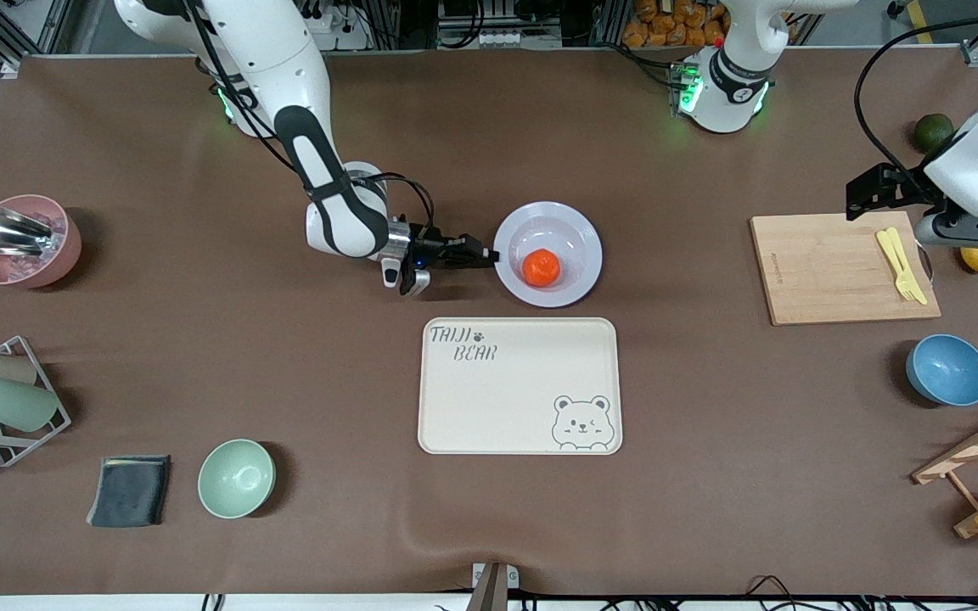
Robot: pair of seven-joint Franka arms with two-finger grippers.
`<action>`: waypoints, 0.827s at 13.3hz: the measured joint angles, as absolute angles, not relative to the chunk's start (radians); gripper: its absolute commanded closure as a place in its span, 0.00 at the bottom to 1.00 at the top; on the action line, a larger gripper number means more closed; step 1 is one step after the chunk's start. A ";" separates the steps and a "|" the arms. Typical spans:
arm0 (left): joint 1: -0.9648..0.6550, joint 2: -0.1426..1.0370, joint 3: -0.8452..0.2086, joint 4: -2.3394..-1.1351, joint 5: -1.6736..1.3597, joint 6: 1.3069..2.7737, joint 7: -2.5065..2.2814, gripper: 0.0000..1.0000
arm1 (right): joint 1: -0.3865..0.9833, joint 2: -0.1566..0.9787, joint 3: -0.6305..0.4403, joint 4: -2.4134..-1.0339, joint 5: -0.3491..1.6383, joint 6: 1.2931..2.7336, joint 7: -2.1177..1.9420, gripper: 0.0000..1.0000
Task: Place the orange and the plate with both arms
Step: 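Grip the white plate rim with the right gripper, then slide the plate with the orange onto the white tray with the right gripper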
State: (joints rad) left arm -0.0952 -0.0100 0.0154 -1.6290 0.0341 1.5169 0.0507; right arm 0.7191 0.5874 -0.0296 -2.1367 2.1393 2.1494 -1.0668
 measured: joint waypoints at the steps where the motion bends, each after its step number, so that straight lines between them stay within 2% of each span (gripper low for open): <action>1: -0.096 -0.010 0.014 -1.630 0.033 1.517 0.051 0.00 | 0.719 0.586 -0.030 -2.133 2.161 2.131 -1.067 1.00; 6: -0.100 -0.010 0.010 -1.629 -0.002 1.524 0.032 0.00 | 0.705 0.586 -0.041 -2.127 2.244 2.052 -1.066 1.00; 11: -0.099 -0.011 0.011 -1.625 -0.023 1.539 -0.018 0.00 | 0.654 0.587 -0.048 -2.070 2.296 2.057 -1.050 1.00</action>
